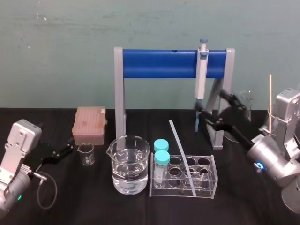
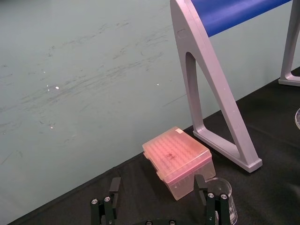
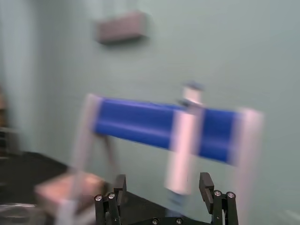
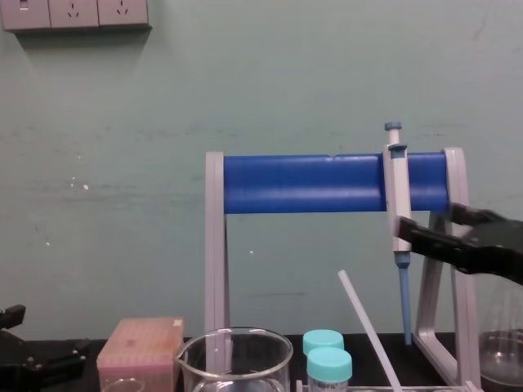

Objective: Pick up the stirring rod with one hand, then place it down.

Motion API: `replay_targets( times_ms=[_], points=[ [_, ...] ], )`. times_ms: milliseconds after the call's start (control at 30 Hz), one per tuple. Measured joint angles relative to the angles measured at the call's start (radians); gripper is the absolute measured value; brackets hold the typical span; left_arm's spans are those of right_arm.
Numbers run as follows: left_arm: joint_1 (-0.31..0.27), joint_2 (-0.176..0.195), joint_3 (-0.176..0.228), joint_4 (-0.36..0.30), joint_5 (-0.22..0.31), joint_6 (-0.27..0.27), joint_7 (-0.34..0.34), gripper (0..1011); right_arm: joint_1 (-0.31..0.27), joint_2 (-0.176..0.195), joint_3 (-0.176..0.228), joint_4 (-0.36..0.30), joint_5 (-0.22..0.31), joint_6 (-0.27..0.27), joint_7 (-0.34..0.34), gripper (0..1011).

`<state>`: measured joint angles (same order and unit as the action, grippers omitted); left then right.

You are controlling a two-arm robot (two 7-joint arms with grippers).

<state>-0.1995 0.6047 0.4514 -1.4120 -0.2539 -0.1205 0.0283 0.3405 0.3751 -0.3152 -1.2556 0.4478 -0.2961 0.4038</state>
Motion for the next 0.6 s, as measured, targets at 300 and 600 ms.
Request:
replay_targets(
  times_ms=[300, 600],
  points=[
    [0.000, 0.000, 0.000, 0.000, 0.000, 0.000, 0.000, 1000, -0.082, -0.029, 0.059, -0.028, -0.131, 0.177, -0.332, 1000],
    [0.000, 0.000, 0.000, 0.000, 0.000, 0.000, 0.000, 1000, -0.095, -0.050, 0.075, 0.011, -0.154, 0.211, -0.377, 1000]
  ],
)
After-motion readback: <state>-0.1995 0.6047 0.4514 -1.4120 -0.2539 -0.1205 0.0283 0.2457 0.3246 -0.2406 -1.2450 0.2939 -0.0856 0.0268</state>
